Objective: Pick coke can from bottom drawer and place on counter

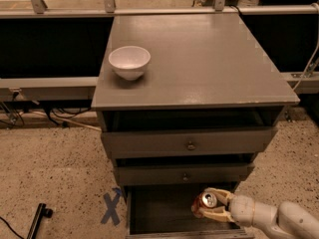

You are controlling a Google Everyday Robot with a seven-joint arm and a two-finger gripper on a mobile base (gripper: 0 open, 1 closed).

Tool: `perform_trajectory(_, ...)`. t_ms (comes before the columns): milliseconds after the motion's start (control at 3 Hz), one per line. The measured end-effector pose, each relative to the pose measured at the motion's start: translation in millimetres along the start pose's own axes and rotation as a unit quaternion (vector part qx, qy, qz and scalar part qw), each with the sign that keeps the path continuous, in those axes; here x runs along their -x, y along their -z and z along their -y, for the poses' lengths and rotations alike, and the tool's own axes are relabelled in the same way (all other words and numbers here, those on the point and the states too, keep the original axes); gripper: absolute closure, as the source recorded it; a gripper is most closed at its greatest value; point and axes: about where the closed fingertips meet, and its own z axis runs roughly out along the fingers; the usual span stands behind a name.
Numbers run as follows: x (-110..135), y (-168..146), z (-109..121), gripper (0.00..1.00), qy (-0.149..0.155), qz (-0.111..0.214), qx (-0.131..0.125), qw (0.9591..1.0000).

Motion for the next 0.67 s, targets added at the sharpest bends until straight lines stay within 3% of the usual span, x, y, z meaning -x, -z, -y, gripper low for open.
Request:
perform_trajectory(333,9,4,4,1.0,0.002,-0.004,-0.001,1.0)
perform_trajectory(667,21,-6,-13,1.0,0.036,-0.028,0.04,0.9982)
